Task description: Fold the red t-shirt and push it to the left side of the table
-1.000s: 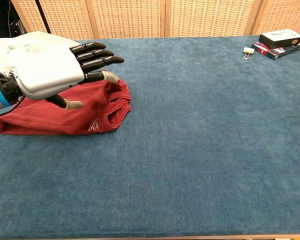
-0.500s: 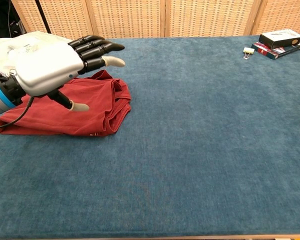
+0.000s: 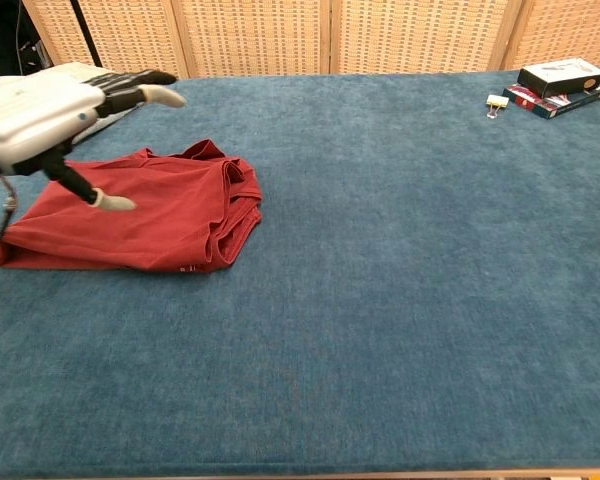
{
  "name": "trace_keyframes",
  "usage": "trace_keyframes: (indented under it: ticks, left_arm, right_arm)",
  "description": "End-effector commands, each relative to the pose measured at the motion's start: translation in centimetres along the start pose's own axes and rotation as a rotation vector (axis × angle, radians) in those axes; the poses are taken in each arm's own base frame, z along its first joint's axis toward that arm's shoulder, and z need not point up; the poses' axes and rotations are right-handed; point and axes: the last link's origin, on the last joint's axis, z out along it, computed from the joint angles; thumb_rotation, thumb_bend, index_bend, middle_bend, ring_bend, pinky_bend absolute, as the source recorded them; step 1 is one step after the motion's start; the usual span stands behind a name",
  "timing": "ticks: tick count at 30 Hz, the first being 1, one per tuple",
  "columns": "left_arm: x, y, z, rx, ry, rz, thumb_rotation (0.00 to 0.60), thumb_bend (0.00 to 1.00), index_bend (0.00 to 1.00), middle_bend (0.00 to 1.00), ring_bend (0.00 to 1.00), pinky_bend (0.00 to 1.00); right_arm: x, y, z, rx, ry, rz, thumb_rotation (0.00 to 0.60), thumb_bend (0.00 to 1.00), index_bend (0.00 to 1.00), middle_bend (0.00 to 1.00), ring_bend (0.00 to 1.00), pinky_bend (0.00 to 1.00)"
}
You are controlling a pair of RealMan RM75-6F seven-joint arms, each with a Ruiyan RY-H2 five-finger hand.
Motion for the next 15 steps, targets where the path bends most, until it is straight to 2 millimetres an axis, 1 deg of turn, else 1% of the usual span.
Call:
trace_keyframes:
  ticks: [1,4,9,12,15]
  left_arm:
    - [0.7,-2.4,-2.7,0.152,-0.096,-0.023,0.600,0.11,0.00,0.00,0.00,0.00]
    - [0.9,-2.6,-3.9,0.190,-0.138,-0.041,0.600,0.11,0.00,0.00,0.00,0.00]
    - [0.7,-2.9,-5.3,0.225,-0.176,-0.045,0.600,0.12,0.00,0.00,0.00,0.00]
    - [0.6,-3.3,-5.8,0.244,-0.185,-0.009,0.600,0.14,0.00,0.00,0.00,0.00]
    - [0.3,-3.8,-6.1,0.270,-0.188,0.015,0.600,0.15,0.00,0.00,0.00,0.00]
  right_arm:
    - [0.0,-0.1,0.0,0.002,-0.002,-0.001,0.600,0.00,0.00,0.00,0.00,0.00]
    - [-0.1,-0.2,0.0,0.006,-0.003,-0.002,0.600,0.00,0.00,0.00,0.00,0.00]
    - [0.0,-0.2,-0.2,0.006,0.002,-0.003,0.600,0.00,0.00,0.00,0.00,0.00]
    - [0.1,-0.2,-0.2,0.006,0.003,-0.001,0.600,0.00,0.00,0.00,0.00,0.00]
    - [0.1,-0.2,-0.2,0.008,0.003,-0.001,0.600,0.00,0.00,0.00,0.00,0.00]
